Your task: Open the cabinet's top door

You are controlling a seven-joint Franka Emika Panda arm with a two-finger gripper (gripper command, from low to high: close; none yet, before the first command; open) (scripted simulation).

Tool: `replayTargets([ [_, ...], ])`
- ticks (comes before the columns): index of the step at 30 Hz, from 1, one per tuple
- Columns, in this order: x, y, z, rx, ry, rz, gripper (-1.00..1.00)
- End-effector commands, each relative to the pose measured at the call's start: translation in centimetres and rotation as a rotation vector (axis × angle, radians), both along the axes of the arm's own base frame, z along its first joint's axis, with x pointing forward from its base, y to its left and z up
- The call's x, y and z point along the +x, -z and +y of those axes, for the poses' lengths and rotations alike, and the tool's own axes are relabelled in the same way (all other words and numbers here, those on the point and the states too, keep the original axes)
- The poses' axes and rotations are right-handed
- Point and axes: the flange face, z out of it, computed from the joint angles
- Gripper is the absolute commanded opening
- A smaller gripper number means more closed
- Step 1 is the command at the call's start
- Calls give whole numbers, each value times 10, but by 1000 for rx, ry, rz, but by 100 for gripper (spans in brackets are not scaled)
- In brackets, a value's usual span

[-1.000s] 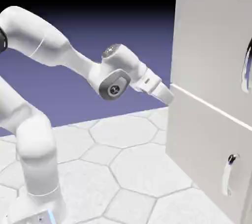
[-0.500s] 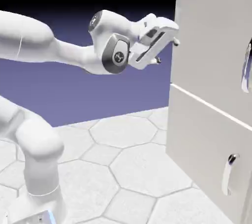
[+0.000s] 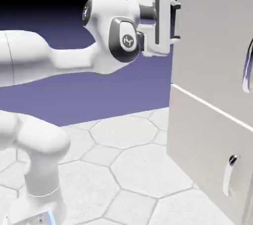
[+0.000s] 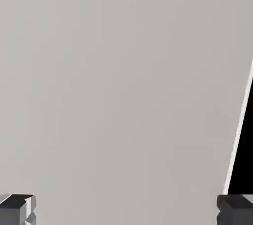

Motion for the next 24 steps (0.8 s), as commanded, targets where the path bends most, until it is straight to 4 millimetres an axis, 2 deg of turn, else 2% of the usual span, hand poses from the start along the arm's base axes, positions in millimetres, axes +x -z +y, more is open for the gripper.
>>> replayTargets([
  [1,0,0,-8,-52,-3,-18,0],
  [6,5,7,-47,-309,-4,-95,0],
  [11,19,27,-85,-564,6,-146,0],
  [16,40,60,-119,-822,14,-169,0],
  [22,76,118,-148,-1136,4,-167,0],
  [24,77,120,-149,-1148,3,-166,0],
])
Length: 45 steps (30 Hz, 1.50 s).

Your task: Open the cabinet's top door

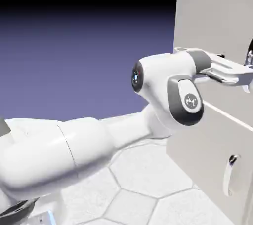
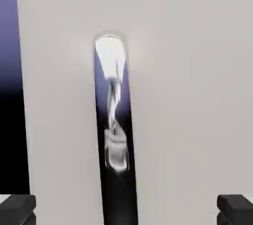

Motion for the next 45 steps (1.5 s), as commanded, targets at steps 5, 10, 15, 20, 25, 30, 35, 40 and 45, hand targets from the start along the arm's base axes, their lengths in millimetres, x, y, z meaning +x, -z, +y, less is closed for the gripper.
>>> replayTargets([
  [5,50,0,2,0,0,0,0],
  [10,22,0,11,0,66,0,-100],
  [15,-26,0,33,0,184,0,-100],
  [20,-72,0,61,0,306,0,-100],
  [25,-118,0,97,0,438,0,-100],
  [30,-159,0,138,0,568,0,-100],
  [35,-186,0,173,0,669,0,-100],
  [40,-206,0,204,0,752,0,-100],
  [45,-221,0,233,0,826,0,-100],
])
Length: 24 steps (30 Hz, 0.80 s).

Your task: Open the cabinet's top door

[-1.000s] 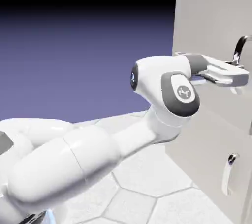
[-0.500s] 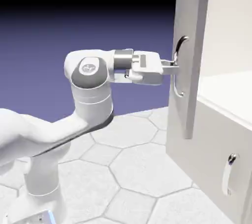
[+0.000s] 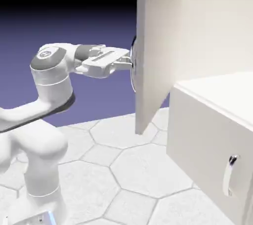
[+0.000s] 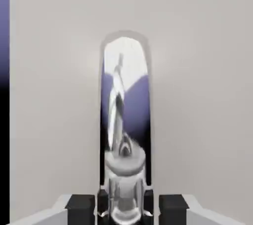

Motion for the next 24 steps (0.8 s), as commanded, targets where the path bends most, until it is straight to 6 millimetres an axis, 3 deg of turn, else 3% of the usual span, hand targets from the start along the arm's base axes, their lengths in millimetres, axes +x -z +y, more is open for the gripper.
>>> replayTargets([
  [1,-3,0,6,0,13,0,-100],
  [14,-32,0,90,0,214,0,-100],
  [24,-44,0,184,0,428,0,-100],
])
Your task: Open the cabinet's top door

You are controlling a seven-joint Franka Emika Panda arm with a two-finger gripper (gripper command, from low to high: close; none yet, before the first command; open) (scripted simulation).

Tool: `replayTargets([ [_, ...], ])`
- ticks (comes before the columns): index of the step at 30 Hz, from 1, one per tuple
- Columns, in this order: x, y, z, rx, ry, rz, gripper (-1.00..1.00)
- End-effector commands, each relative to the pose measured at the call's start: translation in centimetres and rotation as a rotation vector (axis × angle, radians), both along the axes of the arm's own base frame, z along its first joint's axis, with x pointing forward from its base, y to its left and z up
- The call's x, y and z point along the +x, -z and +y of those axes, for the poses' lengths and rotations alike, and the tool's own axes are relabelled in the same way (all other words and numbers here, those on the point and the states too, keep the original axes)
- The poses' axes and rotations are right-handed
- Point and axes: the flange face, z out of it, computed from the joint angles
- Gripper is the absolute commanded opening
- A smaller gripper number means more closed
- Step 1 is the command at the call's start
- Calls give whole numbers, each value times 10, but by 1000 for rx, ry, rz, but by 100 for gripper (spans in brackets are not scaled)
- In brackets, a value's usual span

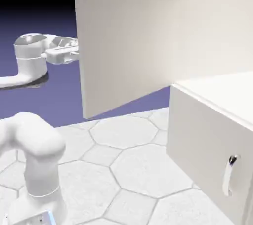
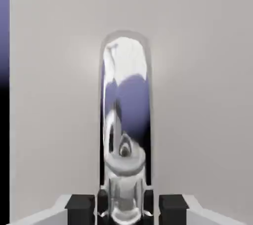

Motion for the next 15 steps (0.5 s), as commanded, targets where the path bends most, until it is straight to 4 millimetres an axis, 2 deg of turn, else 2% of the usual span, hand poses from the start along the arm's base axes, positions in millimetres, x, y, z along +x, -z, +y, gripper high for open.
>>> replayTargets([
  [1,0,0,11,0,24,0,-100],
  [9,8,0,95,0,214,0,-100],
  [14,18,0,137,0,311,0,-100],
  [15,19,0,139,0,315,0,-100],
])
